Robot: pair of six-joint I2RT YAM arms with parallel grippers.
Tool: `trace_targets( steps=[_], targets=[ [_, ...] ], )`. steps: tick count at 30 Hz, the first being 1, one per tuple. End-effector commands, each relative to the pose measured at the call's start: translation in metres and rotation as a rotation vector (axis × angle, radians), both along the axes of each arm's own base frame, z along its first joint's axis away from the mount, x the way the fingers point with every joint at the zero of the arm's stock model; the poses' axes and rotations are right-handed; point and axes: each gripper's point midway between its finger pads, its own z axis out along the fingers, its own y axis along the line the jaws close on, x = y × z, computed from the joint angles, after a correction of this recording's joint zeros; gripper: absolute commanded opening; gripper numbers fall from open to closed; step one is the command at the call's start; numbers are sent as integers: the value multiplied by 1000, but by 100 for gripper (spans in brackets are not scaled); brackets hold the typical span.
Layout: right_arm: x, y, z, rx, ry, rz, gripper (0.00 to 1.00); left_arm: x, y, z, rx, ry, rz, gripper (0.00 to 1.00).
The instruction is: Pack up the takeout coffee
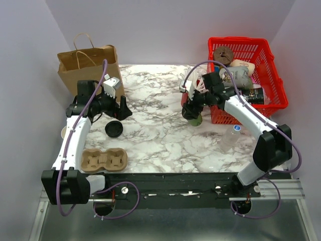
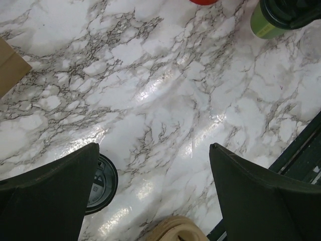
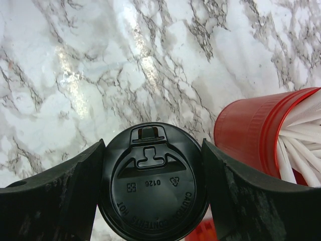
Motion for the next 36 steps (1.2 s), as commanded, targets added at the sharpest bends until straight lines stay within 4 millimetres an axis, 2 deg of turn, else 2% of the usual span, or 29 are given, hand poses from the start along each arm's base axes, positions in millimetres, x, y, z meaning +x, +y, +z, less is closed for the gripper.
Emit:
trace_targets(
  steps=[1, 3, 9, 20, 22, 31, 35, 36],
  targets=[
    [9, 11, 17, 166, -56, 9, 75, -15, 10, -9, 100, 62, -41, 99],
    [13, 3, 17, 181, -67, -12, 75, -14, 11, -9, 111, 63, -41, 98],
    [19, -12, -2, 191, -58, -47, 76, -9, 18, -14, 150, 74, -26, 99],
    [18, -19, -29, 179, -26, -79, 82, -9, 19, -18, 158, 90, -28, 98],
    [16, -17, -26, 194, -16, -75, 82, -10, 19, -18, 156, 89, -28, 99],
    [6, 9, 18, 333, 27, -67, 82, -11, 13, -16, 117, 82, -30, 99],
    [-8, 17, 23, 350, 54, -73, 82, -11, 11, -15, 98, 80, -29, 98],
    [-19, 24, 18, 344, 67, -52, 81, -10, 10, -15, 94, 78, -27, 99]
  ],
)
